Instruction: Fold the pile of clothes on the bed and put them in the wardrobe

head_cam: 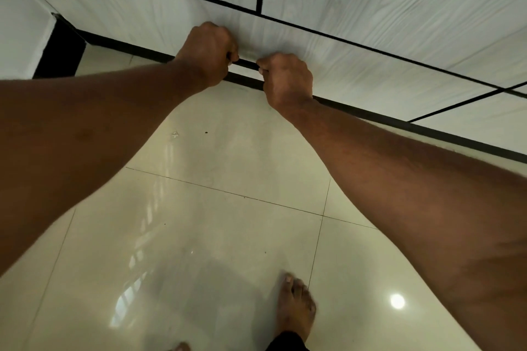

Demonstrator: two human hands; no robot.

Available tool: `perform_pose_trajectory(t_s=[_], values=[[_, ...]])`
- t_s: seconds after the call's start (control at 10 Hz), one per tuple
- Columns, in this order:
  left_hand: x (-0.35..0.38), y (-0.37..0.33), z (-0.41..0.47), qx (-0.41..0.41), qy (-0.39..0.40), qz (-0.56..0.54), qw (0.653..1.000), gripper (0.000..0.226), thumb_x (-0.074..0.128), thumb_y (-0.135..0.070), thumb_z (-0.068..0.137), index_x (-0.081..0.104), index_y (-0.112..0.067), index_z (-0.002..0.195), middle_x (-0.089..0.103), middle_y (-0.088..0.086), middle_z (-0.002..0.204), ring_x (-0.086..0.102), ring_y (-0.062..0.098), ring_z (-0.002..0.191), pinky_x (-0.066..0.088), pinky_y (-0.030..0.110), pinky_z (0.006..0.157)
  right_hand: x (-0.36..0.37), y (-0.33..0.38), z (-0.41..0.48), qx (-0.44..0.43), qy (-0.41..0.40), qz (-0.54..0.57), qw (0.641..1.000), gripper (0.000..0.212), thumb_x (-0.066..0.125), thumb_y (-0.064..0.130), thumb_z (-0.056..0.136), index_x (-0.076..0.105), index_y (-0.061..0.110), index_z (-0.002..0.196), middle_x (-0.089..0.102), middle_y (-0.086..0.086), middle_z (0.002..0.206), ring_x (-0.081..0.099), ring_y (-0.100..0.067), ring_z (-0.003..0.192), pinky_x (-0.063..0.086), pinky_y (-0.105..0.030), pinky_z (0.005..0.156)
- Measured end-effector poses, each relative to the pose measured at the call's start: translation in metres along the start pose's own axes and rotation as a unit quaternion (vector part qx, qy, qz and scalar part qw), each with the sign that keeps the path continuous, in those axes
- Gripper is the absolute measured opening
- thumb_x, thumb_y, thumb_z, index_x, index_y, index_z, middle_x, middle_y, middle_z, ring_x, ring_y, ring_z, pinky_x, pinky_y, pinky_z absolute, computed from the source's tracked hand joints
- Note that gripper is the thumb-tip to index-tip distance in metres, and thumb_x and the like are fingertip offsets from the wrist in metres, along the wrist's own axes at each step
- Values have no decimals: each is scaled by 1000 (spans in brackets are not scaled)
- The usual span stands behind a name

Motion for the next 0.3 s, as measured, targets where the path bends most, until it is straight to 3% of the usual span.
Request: perform_pose_trajectory(t_s=[0.1,0.2,0.3], values=[[4,-6,-6,-27,18,15,999,32,65,8,88,71,-3,117,69,17,121,63,32,113,49,42,104,2,2,1,24,15,30,999,31,57,7,100,71,18,125,71,-6,119,66,-25,110,52,-28,85],[7,-10,-50,-78,43,-30,996,42,66,-8,91,62,-9,133,55,13,145,50,30,134,38,39,114,-2,1,1,17,79,75,994,40,57,5,98,62,9,137,61,-10,139,55,-26,130,42,-29,108],[1,-1,-91,-130,29,-54,990,38,65,-22,94,65,-15,131,60,9,139,50,28,131,37,33,111,-10,4,-6,6,127,87,988,41,58,11,98,59,6,139,57,-10,144,51,-25,134,37,-25,110]])
Point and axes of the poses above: each hand's wrist, its own z-axis towards the middle knuckle, its own x-axis out of the palm, y = z × x, the point moved 4 cm from there along z, towards the middle knuckle
